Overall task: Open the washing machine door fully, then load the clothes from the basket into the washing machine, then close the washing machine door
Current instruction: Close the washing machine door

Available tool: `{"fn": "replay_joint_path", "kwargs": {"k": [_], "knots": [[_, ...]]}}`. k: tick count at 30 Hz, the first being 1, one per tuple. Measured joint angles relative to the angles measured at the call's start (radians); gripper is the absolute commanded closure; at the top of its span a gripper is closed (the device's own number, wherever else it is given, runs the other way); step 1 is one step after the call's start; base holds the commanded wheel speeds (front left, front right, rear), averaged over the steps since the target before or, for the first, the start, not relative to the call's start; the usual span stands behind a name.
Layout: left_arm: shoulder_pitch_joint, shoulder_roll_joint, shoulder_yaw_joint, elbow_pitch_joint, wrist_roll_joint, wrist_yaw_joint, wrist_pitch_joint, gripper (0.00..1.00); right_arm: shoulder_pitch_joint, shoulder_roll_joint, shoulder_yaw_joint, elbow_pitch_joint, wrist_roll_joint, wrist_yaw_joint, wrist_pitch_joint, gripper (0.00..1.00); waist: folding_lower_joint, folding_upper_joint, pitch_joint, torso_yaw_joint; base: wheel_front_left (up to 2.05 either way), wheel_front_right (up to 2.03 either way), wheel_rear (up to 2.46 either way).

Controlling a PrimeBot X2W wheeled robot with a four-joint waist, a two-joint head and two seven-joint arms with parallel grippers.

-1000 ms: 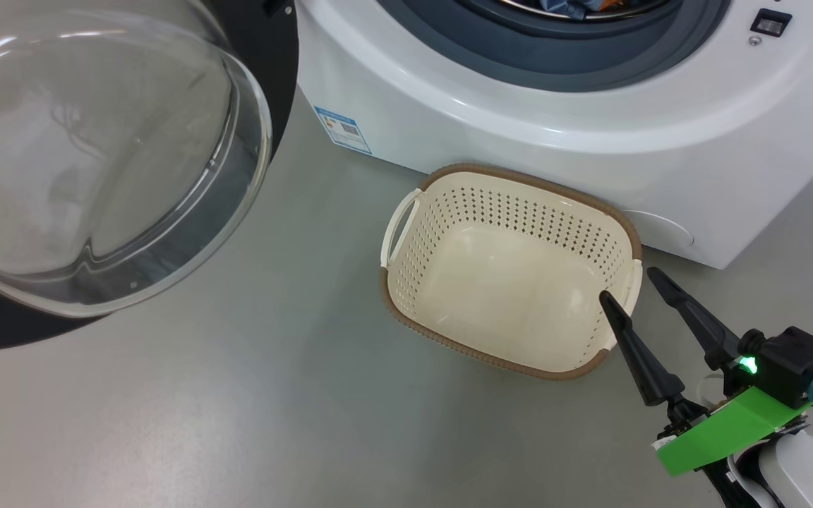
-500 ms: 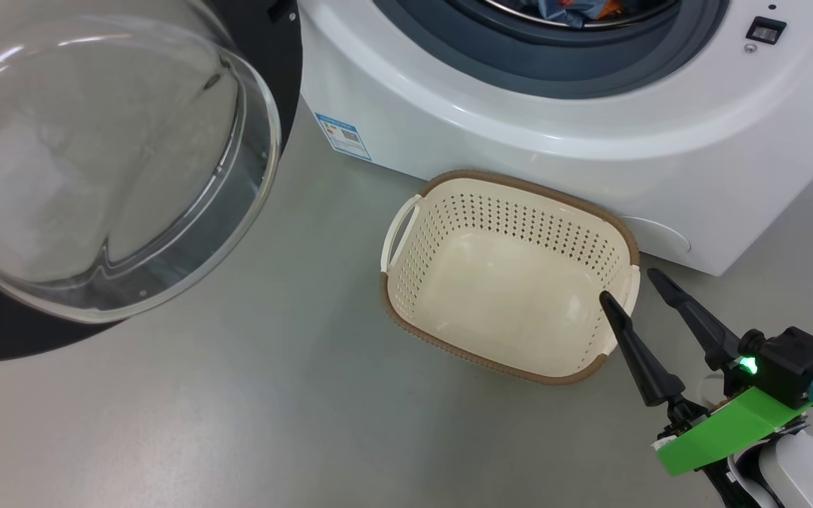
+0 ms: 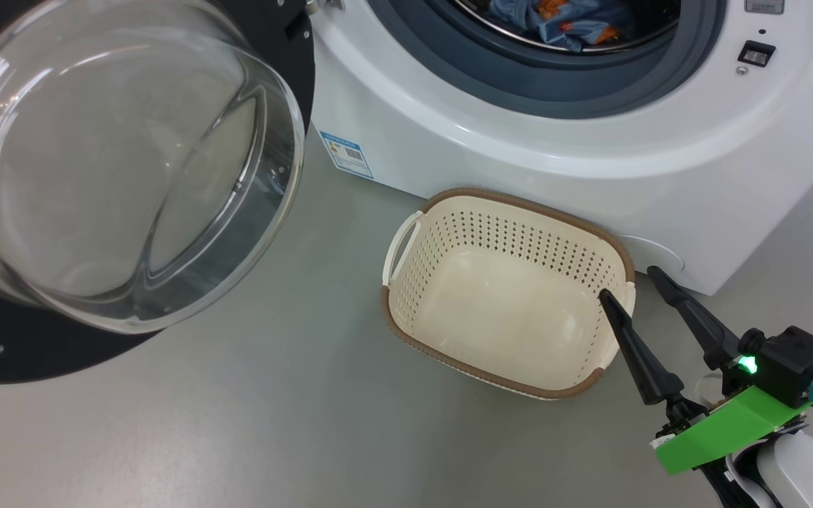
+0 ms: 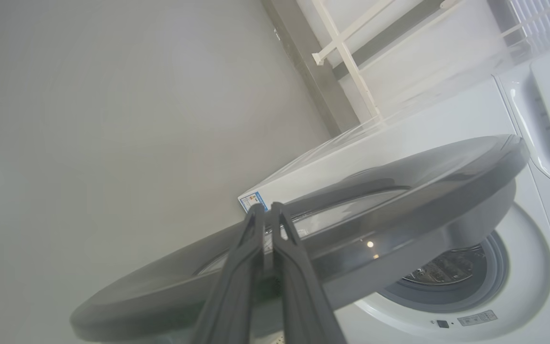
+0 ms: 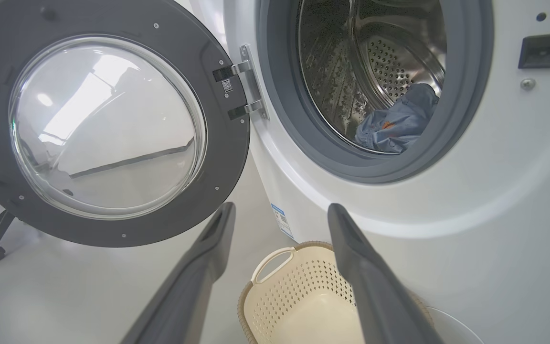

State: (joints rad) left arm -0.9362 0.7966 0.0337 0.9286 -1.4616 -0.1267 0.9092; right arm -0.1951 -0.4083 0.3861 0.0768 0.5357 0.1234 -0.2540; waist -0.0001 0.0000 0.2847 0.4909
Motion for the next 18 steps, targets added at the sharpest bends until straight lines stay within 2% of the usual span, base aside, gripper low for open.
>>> {"fn": "replay_joint_path", "kwargs": {"k": [14, 18], "knots": [[0.083, -0.002, -0.021, -0.127, -0.052, 0.000, 0.138, 1.00, 0.025, 0.019, -0.010, -0.001, 0.000, 0.000, 0.000, 0.00, 0.0000, 0.0000, -0.039, 0.007, 0.00, 0.00, 0.00], [0.109, -0.031, -0.031, -0.167, -0.063, 0.000, 0.161, 1.00, 0.026, 0.025, -0.011, -0.001, 0.000, 0.000, 0.000, 0.00, 0.0000, 0.0000, -0.051, 0.007, 0.00, 0.00, 0.00]]}}
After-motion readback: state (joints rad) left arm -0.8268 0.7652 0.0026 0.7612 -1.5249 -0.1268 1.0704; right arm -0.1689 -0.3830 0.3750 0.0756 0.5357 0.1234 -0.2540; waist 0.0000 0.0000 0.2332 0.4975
